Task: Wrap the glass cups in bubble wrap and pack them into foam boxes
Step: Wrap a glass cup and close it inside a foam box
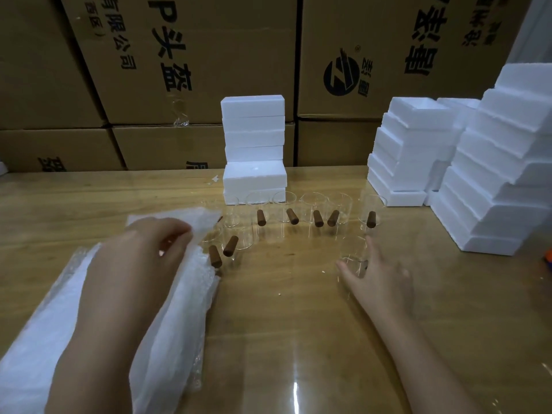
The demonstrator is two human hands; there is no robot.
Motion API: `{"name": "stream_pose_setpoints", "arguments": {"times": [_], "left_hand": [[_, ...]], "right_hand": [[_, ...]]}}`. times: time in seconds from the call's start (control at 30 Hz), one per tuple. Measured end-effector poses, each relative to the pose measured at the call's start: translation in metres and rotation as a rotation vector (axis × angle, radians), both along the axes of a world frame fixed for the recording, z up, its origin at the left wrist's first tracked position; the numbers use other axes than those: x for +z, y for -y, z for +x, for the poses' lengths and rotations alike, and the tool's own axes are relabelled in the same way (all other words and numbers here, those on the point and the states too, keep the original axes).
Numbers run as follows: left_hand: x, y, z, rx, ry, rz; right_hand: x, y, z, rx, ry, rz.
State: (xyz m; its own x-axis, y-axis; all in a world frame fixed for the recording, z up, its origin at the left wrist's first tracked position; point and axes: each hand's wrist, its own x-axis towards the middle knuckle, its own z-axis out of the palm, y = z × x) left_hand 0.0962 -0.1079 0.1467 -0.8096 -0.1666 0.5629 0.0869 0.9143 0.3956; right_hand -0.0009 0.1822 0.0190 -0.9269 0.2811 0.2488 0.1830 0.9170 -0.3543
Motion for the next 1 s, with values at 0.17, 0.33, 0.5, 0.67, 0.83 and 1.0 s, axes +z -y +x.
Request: {"name": "stream_pose_setpoints", "arguments": {"times": [0.17,0.33,0.5,0.67,0.83,1.0], "left_hand": [[0.017,-0.029,0.002,-0.42,-0.063,-0.07],[0.009,-0.05,-0.005,-0.586,-0.065,-0.127],[0.006,-0.061,-0.019,-0.634,-0.036,-0.207],[0.0,-0.07,-0.034,-0.683,0.167,-0.166],[0.0,-0.078,-0.057,-0.52,0.424,0.239],[0.002,-0.09,-0.07,-0.355,0.338,0.203]], "right_hand": [[0.008,0.003,0.006,-0.064,0.01,0.097],[0.05,0.018,0.014,0.243,-0.393,-0.572],[0.09,0.034,0.01,0.482,0.364,-1.174],[0.103,0.035,-0.002,0.465,0.133,-0.929],[0.114,0.041,0.0,0.568,0.002,-0.791],[0.125,0.044,0.008,0.642,-0.02,-0.829]]}}
